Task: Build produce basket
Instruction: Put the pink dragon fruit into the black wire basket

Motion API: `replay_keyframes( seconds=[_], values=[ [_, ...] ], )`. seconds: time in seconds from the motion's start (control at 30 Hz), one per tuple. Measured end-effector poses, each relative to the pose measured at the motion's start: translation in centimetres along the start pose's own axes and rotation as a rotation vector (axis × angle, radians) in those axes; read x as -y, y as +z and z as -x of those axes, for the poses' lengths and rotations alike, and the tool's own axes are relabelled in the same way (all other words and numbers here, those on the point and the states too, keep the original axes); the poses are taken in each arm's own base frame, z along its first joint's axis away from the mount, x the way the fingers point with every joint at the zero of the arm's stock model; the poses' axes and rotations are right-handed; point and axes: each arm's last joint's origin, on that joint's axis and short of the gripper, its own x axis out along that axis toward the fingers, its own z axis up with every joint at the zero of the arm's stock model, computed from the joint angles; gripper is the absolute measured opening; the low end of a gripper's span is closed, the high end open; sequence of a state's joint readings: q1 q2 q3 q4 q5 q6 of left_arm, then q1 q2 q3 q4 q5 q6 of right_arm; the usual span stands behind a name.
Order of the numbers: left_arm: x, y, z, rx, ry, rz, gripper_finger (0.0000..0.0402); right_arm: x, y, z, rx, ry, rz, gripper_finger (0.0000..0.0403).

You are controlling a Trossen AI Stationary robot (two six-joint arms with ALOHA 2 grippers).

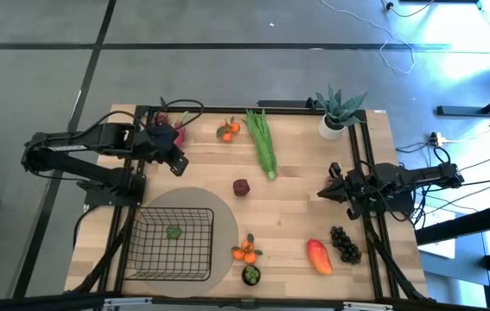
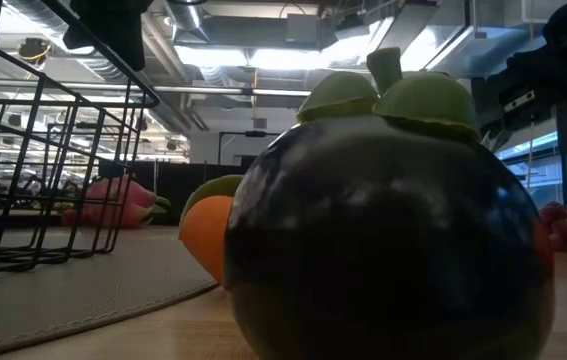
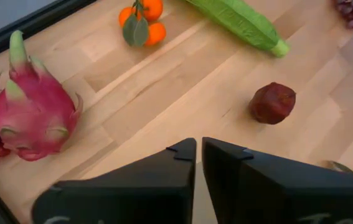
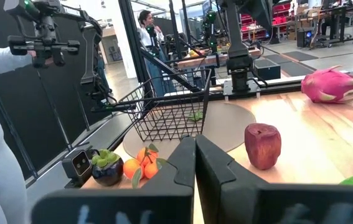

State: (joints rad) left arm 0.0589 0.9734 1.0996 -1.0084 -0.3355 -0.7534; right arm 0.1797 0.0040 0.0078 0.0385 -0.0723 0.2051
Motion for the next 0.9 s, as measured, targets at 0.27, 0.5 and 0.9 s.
replay_keyframes(
  seconds=[0.27,0.5,0.9],
  values=[
    [-0.1,0.3,-1.2,-0.027,0.057,0.015,0.0076,0.0,0.0,0.0,0.002,0.001,0.0,0.0],
    [-2.1,1.8,-3.5,-0.061,0.217,0.192,0.0101,0.0,0.2,0.0,0.019,0.004,-0.001,0.0],
    [-8.1,4.5,-7.5,-0.174,0.472,0.335,0.0099,-0.1,0.7,0.0,0.078,-0.001,-0.021,0.0]
  ],
)
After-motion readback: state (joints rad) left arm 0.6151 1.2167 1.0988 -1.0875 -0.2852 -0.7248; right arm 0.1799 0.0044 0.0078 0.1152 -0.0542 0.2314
